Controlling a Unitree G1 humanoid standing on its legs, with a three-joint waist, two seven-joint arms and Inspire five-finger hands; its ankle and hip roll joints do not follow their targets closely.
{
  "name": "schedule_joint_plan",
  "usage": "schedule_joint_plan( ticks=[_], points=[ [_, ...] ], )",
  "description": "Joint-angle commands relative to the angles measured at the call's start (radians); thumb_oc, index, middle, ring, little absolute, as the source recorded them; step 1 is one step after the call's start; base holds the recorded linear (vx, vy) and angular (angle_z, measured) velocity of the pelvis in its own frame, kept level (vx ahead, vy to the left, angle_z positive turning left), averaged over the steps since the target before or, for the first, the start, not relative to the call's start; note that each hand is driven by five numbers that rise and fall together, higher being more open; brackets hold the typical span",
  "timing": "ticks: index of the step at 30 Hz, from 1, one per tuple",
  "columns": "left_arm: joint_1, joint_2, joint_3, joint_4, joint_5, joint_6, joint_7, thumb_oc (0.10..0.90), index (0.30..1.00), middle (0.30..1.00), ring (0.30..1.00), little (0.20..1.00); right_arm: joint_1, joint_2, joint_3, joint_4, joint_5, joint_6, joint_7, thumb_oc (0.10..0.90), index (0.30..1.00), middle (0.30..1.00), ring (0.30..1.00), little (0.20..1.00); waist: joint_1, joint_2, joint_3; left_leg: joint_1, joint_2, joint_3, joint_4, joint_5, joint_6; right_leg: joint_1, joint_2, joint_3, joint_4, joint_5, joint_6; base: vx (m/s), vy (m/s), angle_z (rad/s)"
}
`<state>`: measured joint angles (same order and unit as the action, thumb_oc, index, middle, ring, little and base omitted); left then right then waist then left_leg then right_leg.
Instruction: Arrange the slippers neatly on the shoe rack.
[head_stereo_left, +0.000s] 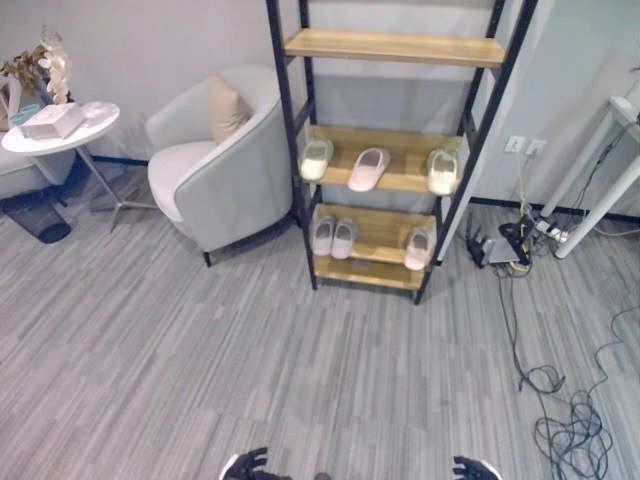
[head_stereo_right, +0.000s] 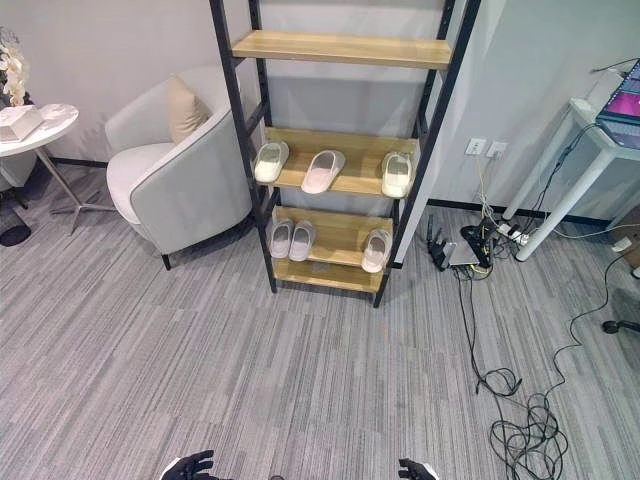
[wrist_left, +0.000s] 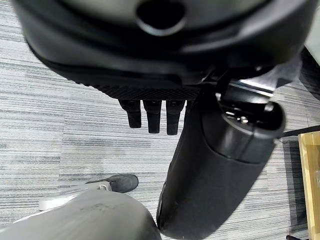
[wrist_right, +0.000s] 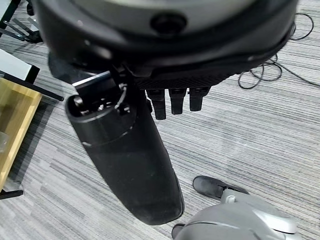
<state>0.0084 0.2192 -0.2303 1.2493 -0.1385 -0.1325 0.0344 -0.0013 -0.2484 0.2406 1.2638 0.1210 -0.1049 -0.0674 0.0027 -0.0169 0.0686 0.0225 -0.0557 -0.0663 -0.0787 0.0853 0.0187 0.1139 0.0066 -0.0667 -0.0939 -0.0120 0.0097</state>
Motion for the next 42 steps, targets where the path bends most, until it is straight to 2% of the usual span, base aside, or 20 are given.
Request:
schedule_joint_plan(
  ticks=[1, 10, 17, 20, 23, 26, 27, 30, 31, 35, 38, 39, 40, 42],
  points=[
    [-0.065, -0.010, 0.007, 0.043, 0.045, -0.025, 0.017, 0.800, 0.900, 0.900, 0.900, 0.900, -0.019, -0.030, 0.014, -0.006, -0.009, -0.020, -0.026, 0.800, 0.900, 0.900, 0.900, 0.900, 0.009, -0.015, 0.005, 0.051, 0.039, -0.044, -0.003, -0.076, -0.057, -0.029, -0.044, 0.024, 0.007, 0.025, 0.084, 0.00, 0.000, 0.00],
    [-0.070, -0.014, -0.002, 0.042, 0.036, -0.020, 0.011, 0.800, 0.900, 0.900, 0.900, 0.900, -0.016, -0.026, 0.012, -0.002, -0.002, -0.014, -0.022, 0.800, 0.900, 0.900, 0.900, 0.900, 0.000, -0.013, 0.014, 0.050, 0.044, -0.046, 0.008, -0.081, -0.061, -0.034, -0.040, 0.025, 0.028, 0.013, 0.077, 0.01, -0.014, -0.01],
    [-0.079, -0.013, -0.025, 0.037, 0.055, -0.016, 0.013, 0.800, 0.900, 0.900, 0.900, 0.900, -0.017, -0.032, 0.007, -0.001, 0.004, -0.008, -0.021, 0.800, 0.900, 0.900, 0.900, 0.900, -0.011, -0.007, 0.034, 0.036, 0.058, -0.048, 0.047, -0.100, -0.071, -0.062, -0.025, 0.030, 0.086, -0.025, 0.060, 0.02, -0.040, 0.00],
    [-0.090, -0.008, -0.034, 0.030, 0.053, -0.018, 0.016, 0.800, 0.900, 0.900, 0.900, 0.900, -0.020, -0.036, 0.003, -0.001, 0.011, -0.010, -0.026, 0.800, 0.900, 0.900, 0.900, 0.900, -0.016, -0.009, 0.051, -0.001, 0.067, -0.044, 0.109, -0.111, -0.085, -0.083, -0.016, 0.035, 0.121, -0.042, 0.049, -0.01, -0.057, 0.03],
    [-0.105, -0.003, -0.041, 0.022, 0.050, -0.018, 0.019, 0.800, 0.900, 0.900, 0.900, 0.900, -0.019, -0.042, -0.005, -0.002, 0.025, -0.012, -0.028, 0.800, 0.900, 0.900, 0.900, 0.900, -0.014, -0.026, 0.082, -0.082, 0.066, -0.034, 0.261, -0.096, -0.107, -0.088, -0.016, 0.041, 0.139, -0.046, 0.036, 0.00, -0.077, 0.06],
    [-0.107, -0.003, -0.040, 0.023, 0.044, -0.018, 0.020, 0.800, 0.900, 0.900, 0.900, 0.900, -0.018, -0.046, -0.006, -0.001, 0.029, -0.011, -0.031, 0.800, 0.900, 0.900, 0.900, 0.900, -0.011, -0.034, 0.093, -0.130, 0.067, -0.029, 0.342, -0.078, -0.107, -0.086, -0.020, 0.042, 0.139, -0.044, 0.030, 0.06, -0.044, 0.04],
    [-0.105, -0.004, -0.045, 0.024, 0.042, -0.018, 0.024, 0.800, 0.900, 0.900, 0.900, 0.900, -0.017, -0.052, -0.009, 0.000, 0.036, -0.010, -0.035, 0.800, 0.900, 0.900, 0.900, 0.900, -0.008, -0.037, 0.101, -0.173, 0.057, -0.016, 0.364, -0.075, -0.095, -0.077, -0.023, 0.041, 0.132, -0.047, 0.028, 0.11, -0.024, -0.06],
    [-0.100, -0.004, -0.045, 0.029, 0.046, -0.017, 0.024, 0.800, 0.900, 0.900, 0.900, 0.900, -0.014, -0.054, -0.013, -0.002, 0.041, -0.010, -0.037, 0.800, 0.900, 0.900, 0.900, 0.900, -0.003, -0.043, 0.096, -0.201, 0.036, 0.004, 0.325, -0.099, -0.083, -0.062, -0.026, 0.042, 0.120, -0.056, 0.033, 0.15, -0.002, 0.04],
    [-0.098, -0.004, -0.044, 0.030, 0.048, -0.017, 0.023, 0.800, 0.900, 0.900, 0.900, 0.900, -0.014, -0.057, -0.015, -0.003, 0.041, -0.010, -0.038, 0.800, 0.900, 0.900, 0.900, 0.900, 0.003, -0.045, 0.094, -0.224, 0.022, 0.018, 0.297, -0.091, -0.078, -0.047, -0.023, 0.046, 0.110, -0.063, 0.035, 0.23, 0.012, 0.09],
    [-0.084, -0.001, -0.037, 0.027, 0.049, -0.022, 0.025, 0.800, 0.900, 0.900, 0.900, 0.900, -0.017, -0.051, -0.009, -0.006, 0.040, -0.008, -0.041, 0.800, 0.900, 0.900, 0.900, 0.900, 0.039, -0.040, 0.093, -0.306, -0.007, 0.035, 0.219, -0.008, -0.080, 0.007, 0.005, 0.095, 0.101, -0.096, 0.036, 0.25, 0.044, 0.07],
    [-0.068, 0.004, -0.020, 0.040, 0.052, -0.018, 0.022, 0.800, 0.900, 0.900, 0.900, 0.900, -0.016, -0.039, -0.001, -0.009, 0.023, -0.005, -0.033, 0.800, 0.900, 0.900, 0.900, 0.900, 0.054, -0.049, 0.074, -0.287, -0.017, 0.015, 0.208, -0.019, -0.062, 0.029, 0.002, 0.129, 0.117, -0.117, 0.042, 0.26, 0.103, -0.39],
    [-0.060, 0.006, -0.011, 0.047, 0.058, -0.016, 0.022, 0.800, 0.900, 0.900, 0.900, 0.900, -0.024, -0.035, 0.000, -0.008, 0.014, -0.004, -0.028, 0.800, 0.900, 0.900, 0.900, 0.900, 0.064, -0.061, 0.061, -0.275, -0.027, 0.014, 0.213, -0.037, -0.050, 0.035, -0.020, 0.141, 0.126, -0.111, 0.061, 0.23, 0.124, -0.69],
    [-0.059, 0.007, -0.011, 0.047, 0.059, -0.016, 0.022, 0.800, 0.900, 0.900, 0.900, 0.900, -0.023, -0.035, 0.000, -0.008, 0.014, -0.003, -0.028, 0.800, 0.900, 0.900, 0.900, 0.900, 0.065, -0.061, 0.061, -0.274, -0.027, 0.016, 0.213, -0.038, -0.050, 0.036, -0.021, 0.143, 0.126, -0.112, 0.061, 0.23, 0.121, -0.88],
    [-0.057, 0.008, -0.003, 0.047, 0.057, -0.016, 0.020, 0.800, 0.900, 0.900, 0.900, 0.900, -0.032, -0.032, 0.001, -0.012, 0.006, -0.006, -0.021, 0.800, 0.900, 0.900, 0.900, 0.900, 0.077, -0.066, 0.049, -0.251, -0.030, 0.029, 0.208, -0.060, -0.031, 0.026, -0.047, 0.141, 0.176, -0.098, 0.087, 0.19, 0.107, -0.78]
  ],
)
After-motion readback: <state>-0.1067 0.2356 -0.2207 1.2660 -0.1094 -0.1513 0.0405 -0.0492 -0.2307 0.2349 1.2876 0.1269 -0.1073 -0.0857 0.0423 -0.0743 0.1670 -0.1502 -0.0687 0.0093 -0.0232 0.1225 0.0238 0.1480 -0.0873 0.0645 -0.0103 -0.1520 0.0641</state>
